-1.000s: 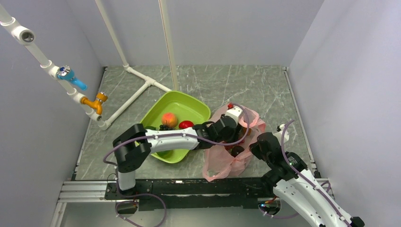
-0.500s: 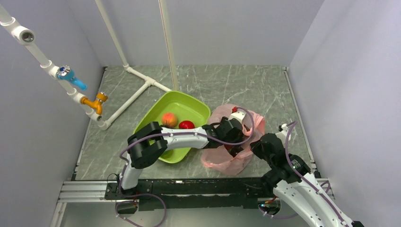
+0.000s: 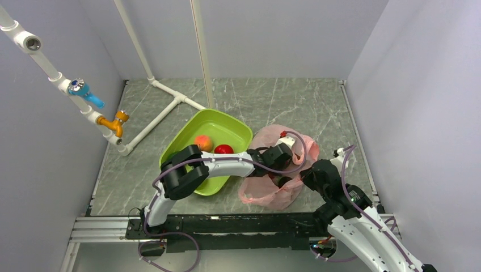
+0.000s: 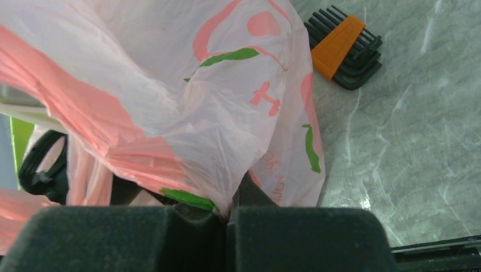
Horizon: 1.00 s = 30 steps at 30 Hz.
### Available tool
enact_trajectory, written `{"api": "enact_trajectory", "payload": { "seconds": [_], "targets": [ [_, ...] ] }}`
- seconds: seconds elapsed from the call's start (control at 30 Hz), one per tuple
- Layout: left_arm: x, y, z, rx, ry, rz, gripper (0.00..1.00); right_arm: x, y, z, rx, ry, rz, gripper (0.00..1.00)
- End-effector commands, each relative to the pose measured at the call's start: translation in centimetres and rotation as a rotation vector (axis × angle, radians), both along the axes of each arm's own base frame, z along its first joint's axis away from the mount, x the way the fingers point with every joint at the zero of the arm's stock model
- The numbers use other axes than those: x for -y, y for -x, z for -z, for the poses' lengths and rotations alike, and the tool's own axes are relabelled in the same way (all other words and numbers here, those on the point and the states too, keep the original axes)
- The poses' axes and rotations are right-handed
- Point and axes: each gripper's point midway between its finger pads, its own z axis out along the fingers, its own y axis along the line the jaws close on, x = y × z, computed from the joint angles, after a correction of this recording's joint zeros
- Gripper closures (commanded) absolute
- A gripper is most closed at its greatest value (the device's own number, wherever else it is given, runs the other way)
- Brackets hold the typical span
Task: Take the fake fruits out of the plastic bag
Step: Take out the fake fruit from the plastic bag.
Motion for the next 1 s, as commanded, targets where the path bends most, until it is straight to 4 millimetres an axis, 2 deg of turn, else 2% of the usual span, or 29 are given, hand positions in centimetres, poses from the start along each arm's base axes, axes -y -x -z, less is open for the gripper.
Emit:
{"api": "enact_trajectory", "payload": {
  "seconds": [0.0, 0.1, 0.2, 0.6, 0.73, 0.87, 0.97],
  "targets": [
    [0.3, -0.6, -7.0, 0.056, 0.075, 0.024, 0.96, -0.4, -0.6, -0.8, 0.030, -0.009, -0.012, 1.00],
    [0.1, 0.0, -10.2, 0.063, 0.126, 0.044, 0.98, -0.4, -0.6, -0.7, 0.035, -0.006, -0.015, 1.00],
    [-0.4, 1.0, -12.7, 0.057, 0.180, 0.077, 0.99, -0.4, -0.8, -0.8, 0.042, 0.004, -0.020, 1.00],
    [-2.6, 5.5, -18.1, -0.006, 0.332, 0.206, 1.00, -0.5, -1.7, -0.9, 0.057, 0.060, -0.045, 1.00],
    [-3.2, 7.5, -20.7, -0.014, 0.408, 0.289, 1.00, -0.4, -1.9, -1.2, 0.070, 0.072, -0.043, 1.00],
    [-5.2, 8.9, -23.1, 0.002, 0.448, 0.330, 1.00, -0.1, -2.2, -1.7, 0.082, 0.089, -0.038, 1.00],
    [-7.3, 9.2, -24.5, 0.052, 0.462, 0.321, 1.00, -0.1, -2.5, -2.0, 0.091, 0.102, -0.036, 1.00]
  ]
}}
